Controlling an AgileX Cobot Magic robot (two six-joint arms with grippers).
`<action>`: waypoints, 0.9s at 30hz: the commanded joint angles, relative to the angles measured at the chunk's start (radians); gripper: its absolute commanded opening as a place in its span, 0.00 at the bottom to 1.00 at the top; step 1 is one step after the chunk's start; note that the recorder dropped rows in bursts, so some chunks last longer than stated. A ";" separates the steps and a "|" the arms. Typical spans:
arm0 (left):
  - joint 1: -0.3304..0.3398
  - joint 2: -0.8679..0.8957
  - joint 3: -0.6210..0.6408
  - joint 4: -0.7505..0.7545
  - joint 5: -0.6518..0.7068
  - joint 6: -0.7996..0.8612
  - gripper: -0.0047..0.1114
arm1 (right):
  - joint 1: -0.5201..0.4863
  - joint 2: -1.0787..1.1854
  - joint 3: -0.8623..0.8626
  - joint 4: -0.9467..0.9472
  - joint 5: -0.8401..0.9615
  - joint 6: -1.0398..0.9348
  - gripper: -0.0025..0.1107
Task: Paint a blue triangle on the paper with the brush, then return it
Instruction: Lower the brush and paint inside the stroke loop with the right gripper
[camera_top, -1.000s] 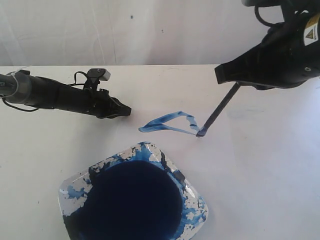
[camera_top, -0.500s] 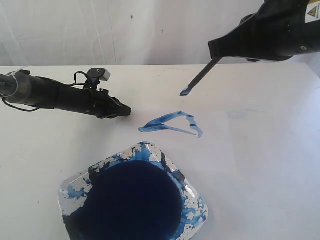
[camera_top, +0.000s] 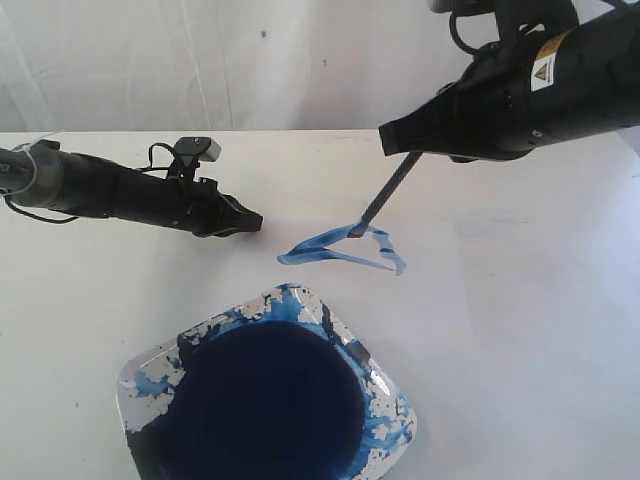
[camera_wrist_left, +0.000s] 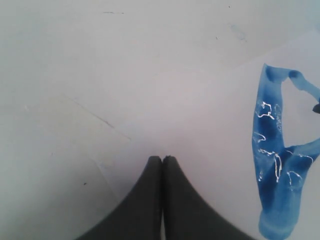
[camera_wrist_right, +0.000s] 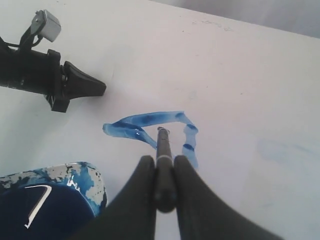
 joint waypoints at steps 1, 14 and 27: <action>-0.003 0.001 -0.003 -0.013 0.013 -0.006 0.04 | 0.003 0.000 0.002 0.025 -0.010 -0.006 0.02; -0.003 0.001 -0.003 -0.013 0.013 -0.006 0.04 | 0.003 0.000 0.002 0.021 0.111 -0.006 0.02; -0.003 0.001 -0.003 -0.013 0.013 -0.006 0.04 | 0.003 0.000 0.002 0.014 0.203 -0.008 0.02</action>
